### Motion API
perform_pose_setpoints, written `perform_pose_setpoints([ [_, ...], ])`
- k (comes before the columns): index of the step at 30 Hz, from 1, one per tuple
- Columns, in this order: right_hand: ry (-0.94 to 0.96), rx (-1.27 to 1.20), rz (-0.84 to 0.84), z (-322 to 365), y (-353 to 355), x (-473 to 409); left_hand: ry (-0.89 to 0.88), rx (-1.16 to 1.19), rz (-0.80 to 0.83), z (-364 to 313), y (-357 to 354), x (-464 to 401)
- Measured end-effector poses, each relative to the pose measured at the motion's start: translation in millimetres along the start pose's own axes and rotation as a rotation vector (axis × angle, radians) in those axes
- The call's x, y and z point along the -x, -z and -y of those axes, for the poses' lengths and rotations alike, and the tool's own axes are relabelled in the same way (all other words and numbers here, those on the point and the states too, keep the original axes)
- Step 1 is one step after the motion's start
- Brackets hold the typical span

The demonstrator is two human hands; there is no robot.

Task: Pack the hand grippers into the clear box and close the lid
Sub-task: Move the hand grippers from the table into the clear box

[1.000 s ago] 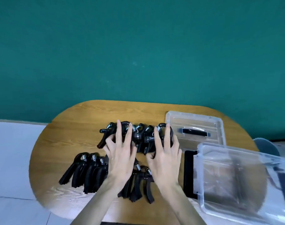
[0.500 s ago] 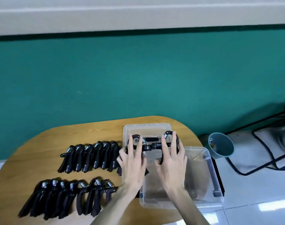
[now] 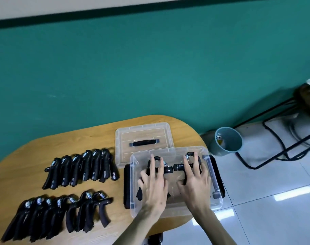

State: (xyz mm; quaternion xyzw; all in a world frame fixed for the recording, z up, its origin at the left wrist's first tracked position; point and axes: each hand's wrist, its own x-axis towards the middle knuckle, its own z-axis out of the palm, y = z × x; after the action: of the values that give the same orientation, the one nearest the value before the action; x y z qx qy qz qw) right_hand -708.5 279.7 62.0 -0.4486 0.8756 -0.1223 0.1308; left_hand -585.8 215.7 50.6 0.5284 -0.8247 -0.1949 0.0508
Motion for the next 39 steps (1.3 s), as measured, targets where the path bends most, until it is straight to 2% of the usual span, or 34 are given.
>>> perform_pose_setpoints([
  [8,-0.016,0.033,0.176,-23,-38,-18,0.093,-0.104,0.193,4,-39,-15],
  [11,-0.021,0.047,0.299,-27,-53,-33,0.130,-0.135,0.258,12,-58,-27],
  [16,-0.004,0.030,0.488,-41,-84,-50,0.193,-0.111,0.346,22,-92,-41],
  [22,-0.015,0.010,0.575,-55,-126,-60,0.265,-0.065,0.438,37,-129,-43],
  [27,0.057,-0.031,0.553,-65,-149,-65,0.254,-0.085,0.408,45,-148,-39],
  [30,0.149,0.050,0.533,-67,-159,-60,0.218,-0.139,0.307,48,-162,-40],
  [39,0.188,0.154,0.410,-73,-181,-50,0.204,-0.175,0.317,52,-170,-47],
])
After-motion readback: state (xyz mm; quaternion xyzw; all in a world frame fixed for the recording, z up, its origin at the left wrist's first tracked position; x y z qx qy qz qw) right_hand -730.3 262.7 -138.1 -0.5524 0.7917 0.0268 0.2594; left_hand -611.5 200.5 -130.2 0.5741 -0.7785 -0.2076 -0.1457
